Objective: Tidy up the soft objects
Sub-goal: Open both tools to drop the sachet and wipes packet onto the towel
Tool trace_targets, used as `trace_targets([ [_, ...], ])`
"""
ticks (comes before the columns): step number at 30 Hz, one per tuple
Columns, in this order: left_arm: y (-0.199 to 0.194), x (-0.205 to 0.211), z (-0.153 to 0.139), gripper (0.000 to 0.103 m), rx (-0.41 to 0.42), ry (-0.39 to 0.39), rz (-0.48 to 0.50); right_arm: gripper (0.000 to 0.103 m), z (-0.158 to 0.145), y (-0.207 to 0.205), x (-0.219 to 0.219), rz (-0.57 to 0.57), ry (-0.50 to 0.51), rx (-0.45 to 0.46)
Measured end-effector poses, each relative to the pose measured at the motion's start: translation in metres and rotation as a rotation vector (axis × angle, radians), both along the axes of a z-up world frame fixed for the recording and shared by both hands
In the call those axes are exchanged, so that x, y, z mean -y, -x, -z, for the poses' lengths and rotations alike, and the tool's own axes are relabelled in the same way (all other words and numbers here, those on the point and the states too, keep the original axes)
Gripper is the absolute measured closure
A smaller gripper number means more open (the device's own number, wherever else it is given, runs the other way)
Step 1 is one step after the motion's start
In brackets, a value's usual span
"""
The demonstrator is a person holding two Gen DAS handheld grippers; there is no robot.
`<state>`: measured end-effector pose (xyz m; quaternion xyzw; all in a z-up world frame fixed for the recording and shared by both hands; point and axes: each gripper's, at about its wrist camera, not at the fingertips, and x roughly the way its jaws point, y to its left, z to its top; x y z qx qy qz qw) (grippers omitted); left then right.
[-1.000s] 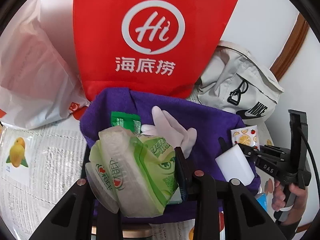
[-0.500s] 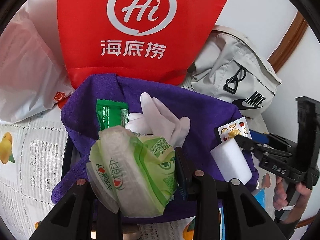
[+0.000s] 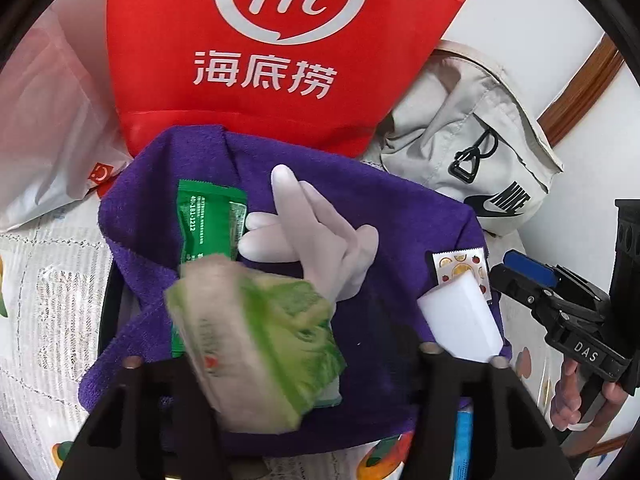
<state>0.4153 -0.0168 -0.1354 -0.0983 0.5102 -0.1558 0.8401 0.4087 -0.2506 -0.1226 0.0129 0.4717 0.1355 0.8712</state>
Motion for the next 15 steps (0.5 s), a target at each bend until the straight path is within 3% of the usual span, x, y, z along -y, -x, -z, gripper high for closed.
trace_targets([
  [5,0.002,0.002,-0.006,0.035,0.033,-0.065,-0.025,0.052,-0.004,0.003,-0.006,-0.013,0.012,0.014],
  [15,0.011,-0.008,-0.027,0.034,0.115,-0.095,-0.029,0.052,-0.011,0.008,-0.015,-0.034,0.038,0.032],
])
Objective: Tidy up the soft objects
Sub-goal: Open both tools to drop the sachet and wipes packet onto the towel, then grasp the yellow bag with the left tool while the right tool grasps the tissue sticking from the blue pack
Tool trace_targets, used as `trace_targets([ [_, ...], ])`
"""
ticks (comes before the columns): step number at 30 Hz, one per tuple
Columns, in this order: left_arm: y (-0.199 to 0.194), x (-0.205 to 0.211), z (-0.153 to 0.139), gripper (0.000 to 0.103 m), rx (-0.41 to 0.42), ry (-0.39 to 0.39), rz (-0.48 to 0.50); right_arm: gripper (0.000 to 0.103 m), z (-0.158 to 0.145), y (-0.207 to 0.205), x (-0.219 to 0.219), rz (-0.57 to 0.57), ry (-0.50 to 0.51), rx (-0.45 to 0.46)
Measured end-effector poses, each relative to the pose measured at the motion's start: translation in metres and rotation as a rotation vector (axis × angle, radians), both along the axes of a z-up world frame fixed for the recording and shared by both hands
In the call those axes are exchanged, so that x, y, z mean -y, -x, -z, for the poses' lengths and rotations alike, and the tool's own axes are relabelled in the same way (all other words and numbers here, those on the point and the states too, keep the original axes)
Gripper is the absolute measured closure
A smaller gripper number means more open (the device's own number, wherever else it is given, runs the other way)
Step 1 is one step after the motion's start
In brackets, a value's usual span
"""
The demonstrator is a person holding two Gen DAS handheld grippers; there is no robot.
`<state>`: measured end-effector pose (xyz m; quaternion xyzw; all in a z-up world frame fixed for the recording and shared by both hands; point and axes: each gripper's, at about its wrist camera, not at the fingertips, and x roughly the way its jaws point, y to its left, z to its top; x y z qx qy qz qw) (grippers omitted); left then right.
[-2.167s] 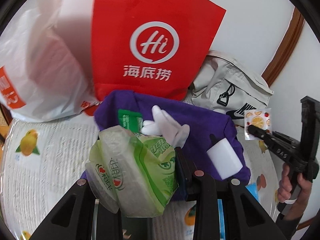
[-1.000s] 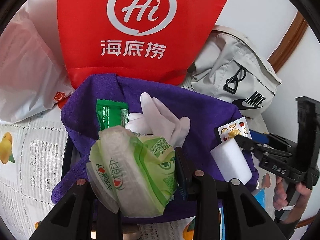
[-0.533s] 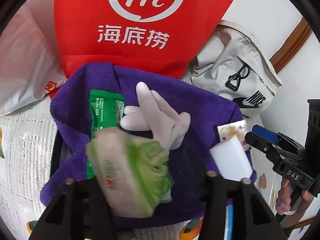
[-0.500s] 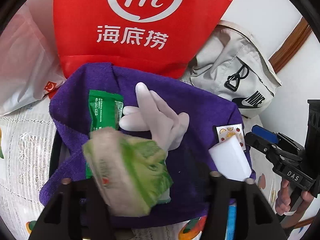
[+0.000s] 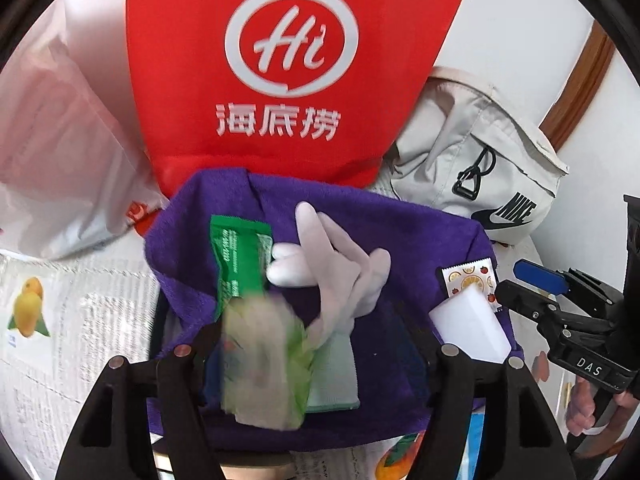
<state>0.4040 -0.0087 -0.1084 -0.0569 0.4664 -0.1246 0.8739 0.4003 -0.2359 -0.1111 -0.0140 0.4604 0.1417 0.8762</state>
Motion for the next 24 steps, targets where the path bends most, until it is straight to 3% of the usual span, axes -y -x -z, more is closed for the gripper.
trace_targets([
  [12,0.029,-0.005,-0.048,0.035,0.088,-0.022,-0.01,0.052,-0.023,0.015,-0.01,-0.012,-0.055,0.017],
  [18,0.059,-0.003,-0.078,0.034,0.137,-0.031,-0.001,0.05,-0.059,0.053,-0.022,-0.044,-0.047,0.1],
  [20,0.073,-0.005,-0.084,0.034,0.13,-0.027,0.012,0.041,-0.068,0.07,-0.025,-0.057,-0.046,0.125],
  [24,0.105,-0.013,-0.087,0.034,0.113,-0.016,0.026,0.039,-0.075,0.106,-0.028,-0.068,-0.055,0.137],
])
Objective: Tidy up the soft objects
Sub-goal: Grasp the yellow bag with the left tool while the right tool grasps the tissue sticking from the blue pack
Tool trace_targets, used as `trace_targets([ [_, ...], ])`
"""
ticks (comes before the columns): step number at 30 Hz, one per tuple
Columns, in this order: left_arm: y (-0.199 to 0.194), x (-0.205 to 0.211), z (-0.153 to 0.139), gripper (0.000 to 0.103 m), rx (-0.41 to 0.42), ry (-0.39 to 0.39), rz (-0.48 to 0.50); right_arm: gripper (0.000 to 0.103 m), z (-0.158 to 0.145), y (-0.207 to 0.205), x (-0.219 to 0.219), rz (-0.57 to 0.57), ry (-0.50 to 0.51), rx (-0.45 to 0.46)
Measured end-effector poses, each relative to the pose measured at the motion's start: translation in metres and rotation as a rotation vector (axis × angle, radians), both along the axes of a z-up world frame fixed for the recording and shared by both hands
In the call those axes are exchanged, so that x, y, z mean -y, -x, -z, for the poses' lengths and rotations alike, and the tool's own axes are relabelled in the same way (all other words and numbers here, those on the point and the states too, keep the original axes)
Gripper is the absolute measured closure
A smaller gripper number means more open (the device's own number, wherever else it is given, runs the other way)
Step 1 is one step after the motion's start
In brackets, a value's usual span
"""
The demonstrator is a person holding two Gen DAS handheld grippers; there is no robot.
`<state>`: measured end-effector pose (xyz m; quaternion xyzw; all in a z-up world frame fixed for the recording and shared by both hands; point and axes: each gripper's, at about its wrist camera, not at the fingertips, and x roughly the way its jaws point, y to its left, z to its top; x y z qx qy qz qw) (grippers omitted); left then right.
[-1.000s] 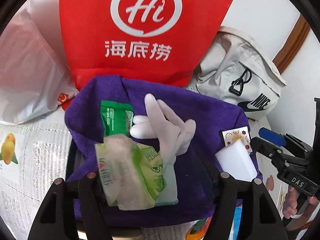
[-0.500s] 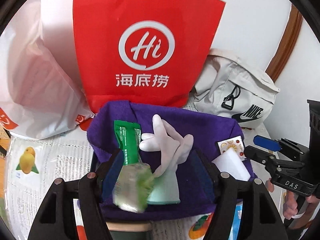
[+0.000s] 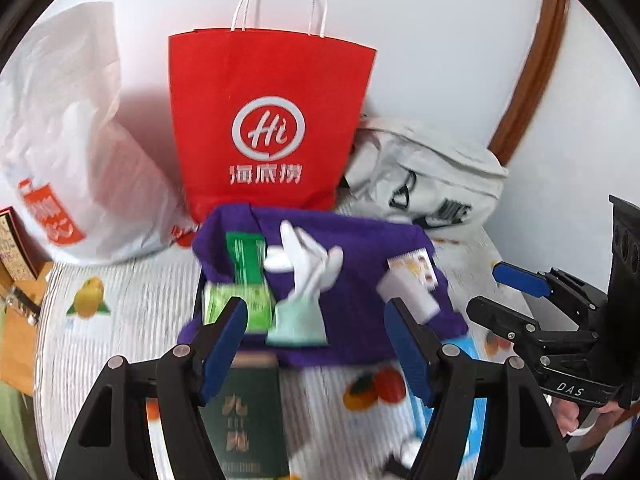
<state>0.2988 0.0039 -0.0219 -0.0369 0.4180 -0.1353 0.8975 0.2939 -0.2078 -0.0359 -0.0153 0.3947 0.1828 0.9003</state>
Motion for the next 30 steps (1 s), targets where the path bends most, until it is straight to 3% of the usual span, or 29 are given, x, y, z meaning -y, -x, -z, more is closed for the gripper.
trace_targets([
  [10,0.103,-0.015,0.036,0.034,-0.06,-0.013,-0.016,0.039,0.017,0.112,-0.004,0.001,-0.016,-0.006],
  [17,0.158,-0.024,0.085,0.034,-0.135,0.014,-0.038,0.039,0.061,0.178,0.001,0.014,-0.021,-0.061],
  [21,0.18,-0.032,0.108,0.034,-0.15,0.05,-0.073,0.041,0.085,0.194,0.007,0.026,-0.039,-0.075],
  [25,0.19,-0.034,0.123,0.034,-0.187,0.066,-0.089,0.057,0.104,0.189,0.004,0.03,-0.018,-0.091],
  [30,0.191,-0.038,0.13,0.034,-0.193,0.087,-0.111,0.057,0.119,0.175,-0.003,0.012,-0.008,-0.104],
])
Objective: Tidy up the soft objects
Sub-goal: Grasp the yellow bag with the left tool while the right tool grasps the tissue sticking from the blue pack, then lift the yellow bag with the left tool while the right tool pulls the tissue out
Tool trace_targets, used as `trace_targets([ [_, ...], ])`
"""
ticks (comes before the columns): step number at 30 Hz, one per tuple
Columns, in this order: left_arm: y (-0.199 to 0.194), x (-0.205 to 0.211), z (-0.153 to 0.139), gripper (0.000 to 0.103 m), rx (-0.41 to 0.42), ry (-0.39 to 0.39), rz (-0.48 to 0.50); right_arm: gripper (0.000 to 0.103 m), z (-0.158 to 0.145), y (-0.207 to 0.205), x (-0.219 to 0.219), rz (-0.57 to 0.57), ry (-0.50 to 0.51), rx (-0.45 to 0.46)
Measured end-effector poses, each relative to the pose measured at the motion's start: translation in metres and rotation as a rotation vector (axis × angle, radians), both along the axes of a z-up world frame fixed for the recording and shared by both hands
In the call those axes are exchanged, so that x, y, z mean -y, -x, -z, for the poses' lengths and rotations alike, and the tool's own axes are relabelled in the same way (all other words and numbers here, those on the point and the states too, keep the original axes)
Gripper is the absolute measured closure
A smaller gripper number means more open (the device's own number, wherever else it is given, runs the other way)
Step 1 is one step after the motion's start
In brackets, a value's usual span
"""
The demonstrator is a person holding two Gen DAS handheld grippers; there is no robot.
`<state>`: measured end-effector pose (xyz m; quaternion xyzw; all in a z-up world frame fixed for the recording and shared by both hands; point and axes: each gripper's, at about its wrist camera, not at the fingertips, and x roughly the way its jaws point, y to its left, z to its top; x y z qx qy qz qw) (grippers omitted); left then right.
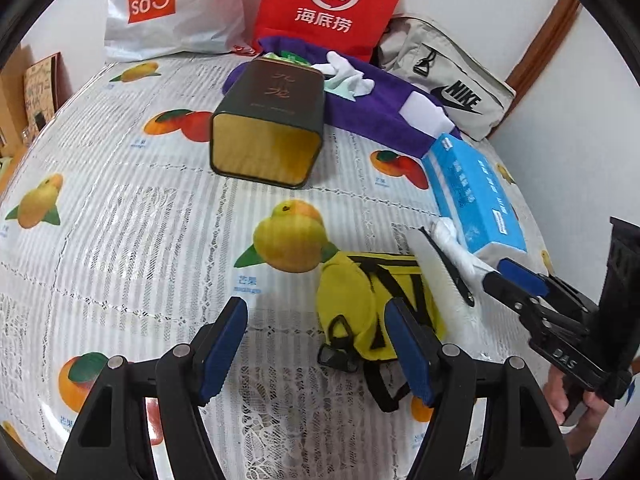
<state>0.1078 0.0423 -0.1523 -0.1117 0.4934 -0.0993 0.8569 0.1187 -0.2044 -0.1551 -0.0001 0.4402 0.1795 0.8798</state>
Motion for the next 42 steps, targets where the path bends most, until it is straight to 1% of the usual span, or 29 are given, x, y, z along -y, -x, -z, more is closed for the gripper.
trace_targets([
  [1,-0.001,-0.001,0.002,0.034,-0.003,-0.003,-0.004,0.057,0.004,-0.004,-0.002,0.002,0.007,-0.007],
  [3,-0.002,-0.002,0.004,0.034,-0.008,-0.003,-0.009,0.066,0.013,-0.012,-0.007,-0.012,0.007,-0.025],
  [4,-0.003,-0.002,0.004,0.034,-0.011,0.0,-0.009,0.084,0.018,-0.014,-0.01,-0.024,0.009,-0.035],
  [5,-0.002,-0.001,0.005,0.034,-0.011,0.001,-0.006,0.097,0.02,-0.016,-0.012,-0.026,0.014,-0.038],
  [9,-0.002,0.002,0.003,0.034,0.002,-0.017,0.009,0.098,0.016,-0.008,-0.015,-0.041,0.011,0.003],
  [11,-0.001,0.004,0.001,0.034,0.011,-0.014,0.02,0.099,0.006,0.003,-0.012,-0.043,-0.002,0.034],
  [14,-0.003,0.01,0.001,0.034,0.017,0.004,0.045,0.099,-0.009,0.016,-0.006,-0.047,-0.032,0.056],
  [18,-0.012,0.02,0.01,0.035,-0.006,-0.017,0.047,0.099,-0.021,0.035,0.0,-0.051,-0.033,0.075],
  [19,-0.013,0.022,0.013,0.036,-0.004,-0.024,0.046,0.099,-0.022,0.04,0.002,-0.05,-0.026,0.077],
  [20,-0.013,0.024,0.015,0.041,0.007,-0.028,0.043,0.099,-0.022,0.045,0.005,-0.044,-0.016,0.078],
  [21,-0.013,0.025,0.017,0.054,0.014,-0.029,0.038,0.099,-0.021,0.049,0.008,-0.034,-0.01,0.074],
  [22,-0.013,0.025,0.018,0.06,0.018,-0.034,0.035,0.099,-0.018,0.051,0.012,-0.021,-0.006,0.066],
  [23,-0.012,0.027,0.018,0.063,0.034,-0.044,0.045,0.099,-0.015,0.053,0.018,-0.002,-0.005,0.055],
  [24,-0.012,0.028,0.018,0.071,0.04,-0.041,0.057,0.099,-0.011,0.054,0.023,0.016,-0.005,0.045],
  [28,-0.008,0.025,0.016,0.073,0.057,-0.05,0.061,0.099,0.004,0.051,0.036,0.075,0.01,0.001],
  [31,-0.001,0.01,0.01,0.073,0.068,-0.086,0.025,0.097,0.012,0.049,0.037,0.079,0.021,-0.018],
  [34,0.003,-0.017,0.01,0.073,0.058,-0.095,-0.039,0.096,0.017,0.048,0.035,0.071,0.033,-0.029],
  [36,0.002,-0.029,0.012,0.073,0.043,-0.098,-0.065,0.088,0.02,0.045,0.035,0.068,0.036,-0.044],
  [38,0.001,-0.038,0.015,0.071,0.038,-0.082,-0.081,0.067,0.022,0.042,0.034,0.075,0.034,-0.044],
  [40,-0.001,-0.039,0.017,0.064,0.032,-0.079,-0.074,0.057,0.022,0.039,0.032,0.076,0.034,-0.04],
  [42,-0.003,-0.038,0.018,0.061,0.043,-0.086,-0.073,0.057,0.021,0.031,0.03,0.082,0.035,-0.034],
])
